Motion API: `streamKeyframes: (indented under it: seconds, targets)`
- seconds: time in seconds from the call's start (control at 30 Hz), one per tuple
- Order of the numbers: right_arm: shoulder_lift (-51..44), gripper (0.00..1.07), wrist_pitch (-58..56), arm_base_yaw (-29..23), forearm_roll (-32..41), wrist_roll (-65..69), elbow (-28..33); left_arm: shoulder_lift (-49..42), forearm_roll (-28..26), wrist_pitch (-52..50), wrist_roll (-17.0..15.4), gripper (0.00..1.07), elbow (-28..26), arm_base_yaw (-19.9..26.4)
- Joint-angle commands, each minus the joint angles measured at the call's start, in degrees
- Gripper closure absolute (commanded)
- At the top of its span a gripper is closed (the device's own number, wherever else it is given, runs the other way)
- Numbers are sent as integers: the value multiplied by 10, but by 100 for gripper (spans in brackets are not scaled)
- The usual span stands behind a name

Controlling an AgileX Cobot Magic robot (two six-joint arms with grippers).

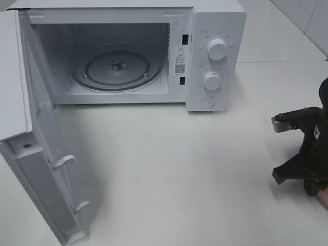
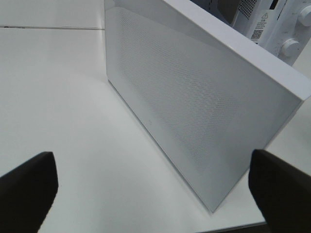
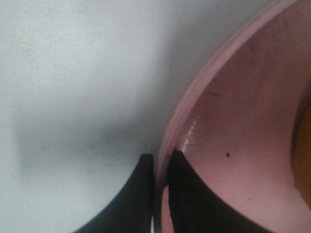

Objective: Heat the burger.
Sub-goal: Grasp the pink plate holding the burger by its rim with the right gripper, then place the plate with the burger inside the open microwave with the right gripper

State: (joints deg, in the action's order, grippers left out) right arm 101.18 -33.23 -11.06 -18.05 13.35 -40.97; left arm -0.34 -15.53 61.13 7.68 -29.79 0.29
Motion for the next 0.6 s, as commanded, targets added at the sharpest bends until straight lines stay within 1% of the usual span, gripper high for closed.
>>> streamKeyframes:
  seconds: [0.03, 0.4, 0.47, 0.5, 0.53, 0.6]
  targets:
    - [3, 107, 9, 2, -1, -7, 4, -10, -1, 1, -1, 7, 1, -2]
    - [-1, 107, -9, 1, -8, 11, 3, -10, -1, 1, -1, 7, 1, -2]
    - [-15, 107, -23, -13, -48, 51, 3, -10, -1, 1, -1, 7, 1, -2]
    - [-15, 107, -23, -13, -48, 51, 3, -10, -1, 1, -1, 7, 1, -2]
    - [-22, 107, -36, -17, -66, 69, 3, -10, -1, 1, -1, 7, 1, -2]
    - [-25, 107, -42, -21, -77, 80, 3, -10, -1, 1, -1, 7, 1, -2]
